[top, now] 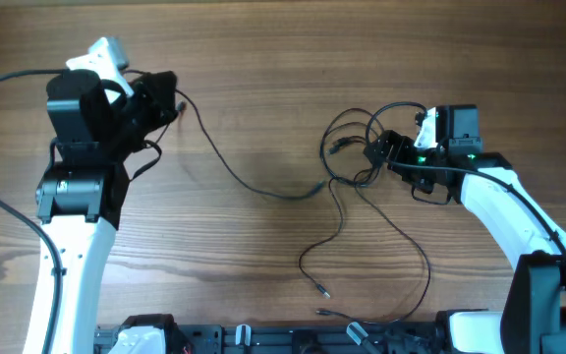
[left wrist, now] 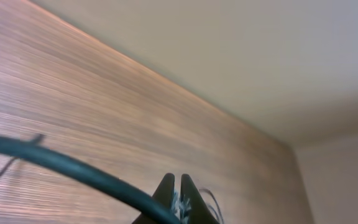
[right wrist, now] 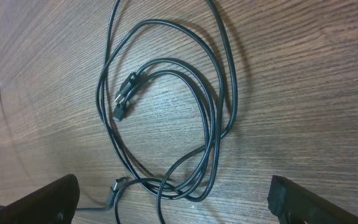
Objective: Untangle cables
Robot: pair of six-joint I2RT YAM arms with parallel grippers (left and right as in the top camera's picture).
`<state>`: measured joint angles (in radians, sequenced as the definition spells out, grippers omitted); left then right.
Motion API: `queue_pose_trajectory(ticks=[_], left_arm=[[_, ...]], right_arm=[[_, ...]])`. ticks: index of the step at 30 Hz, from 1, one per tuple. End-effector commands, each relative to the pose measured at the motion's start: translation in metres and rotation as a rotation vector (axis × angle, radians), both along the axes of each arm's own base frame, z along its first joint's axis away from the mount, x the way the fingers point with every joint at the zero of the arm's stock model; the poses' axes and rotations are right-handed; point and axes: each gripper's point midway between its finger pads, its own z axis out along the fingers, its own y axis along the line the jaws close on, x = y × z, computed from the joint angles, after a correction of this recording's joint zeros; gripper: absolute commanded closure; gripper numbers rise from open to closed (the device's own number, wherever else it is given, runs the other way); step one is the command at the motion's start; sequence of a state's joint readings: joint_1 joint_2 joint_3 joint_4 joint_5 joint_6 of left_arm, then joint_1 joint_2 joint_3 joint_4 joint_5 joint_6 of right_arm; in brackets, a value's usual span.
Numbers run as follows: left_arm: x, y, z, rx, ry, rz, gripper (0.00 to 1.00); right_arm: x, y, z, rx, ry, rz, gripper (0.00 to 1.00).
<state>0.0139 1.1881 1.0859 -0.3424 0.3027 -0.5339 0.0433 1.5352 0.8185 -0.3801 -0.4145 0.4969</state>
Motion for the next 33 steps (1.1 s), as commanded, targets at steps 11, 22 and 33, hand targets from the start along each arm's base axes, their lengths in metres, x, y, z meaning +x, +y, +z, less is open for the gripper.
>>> queue_pose_trajectory(ticks=[11, 22, 33], left_arm=[[0.077, 0.232, 0.141, 0.495, -0.409, 0.484, 0.96], [0.196, 0.247, -0.068, 0.396, -0.093, 0.169, 0.96], [0.125, 0.372, -0.135, 0.164, 0.241, 0.875, 0.72]], right_arm=[[-0.002, -0.001, -0.005, -0.009, 0.016, -0.013, 0.00], [-0.002, -0.001, -0.005, -0.010, 0.016, -0.013, 0.00], [-0.002, -0.001, -0.005, -0.010, 0.016, -0.013, 0.01]])
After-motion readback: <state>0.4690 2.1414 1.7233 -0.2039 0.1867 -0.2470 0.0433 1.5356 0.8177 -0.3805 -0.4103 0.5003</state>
